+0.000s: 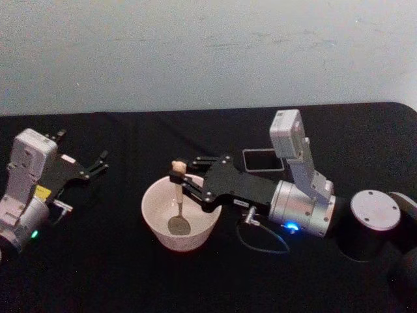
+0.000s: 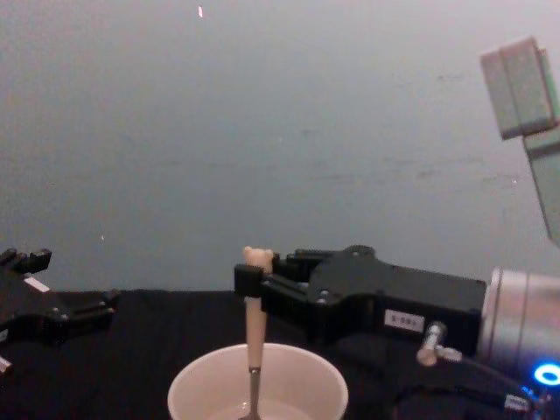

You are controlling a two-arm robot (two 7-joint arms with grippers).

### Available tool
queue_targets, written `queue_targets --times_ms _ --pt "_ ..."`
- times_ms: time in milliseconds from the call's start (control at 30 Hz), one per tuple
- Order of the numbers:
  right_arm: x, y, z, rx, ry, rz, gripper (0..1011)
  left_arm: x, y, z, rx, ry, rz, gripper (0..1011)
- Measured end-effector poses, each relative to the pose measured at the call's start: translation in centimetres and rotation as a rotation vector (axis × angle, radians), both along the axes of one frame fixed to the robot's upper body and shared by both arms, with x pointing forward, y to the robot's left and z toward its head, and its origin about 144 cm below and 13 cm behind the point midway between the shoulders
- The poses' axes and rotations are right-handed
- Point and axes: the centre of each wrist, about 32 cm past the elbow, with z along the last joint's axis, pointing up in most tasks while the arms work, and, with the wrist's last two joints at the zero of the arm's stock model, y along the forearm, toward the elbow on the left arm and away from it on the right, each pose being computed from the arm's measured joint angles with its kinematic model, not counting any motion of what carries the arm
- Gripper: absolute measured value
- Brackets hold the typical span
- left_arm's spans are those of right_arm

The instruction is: Pick up the stirring spoon with one hand, stir inside the cup, then place it back in its original position.

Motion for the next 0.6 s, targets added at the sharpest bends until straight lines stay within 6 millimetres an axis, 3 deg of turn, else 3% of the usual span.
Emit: queue_targets --times_ms 600 --pt "2.4 2.3 -0.8 -0.017 0.016 -0.051 214 0.0 0.0 0.0 0.0 0.0 0.0 1001"
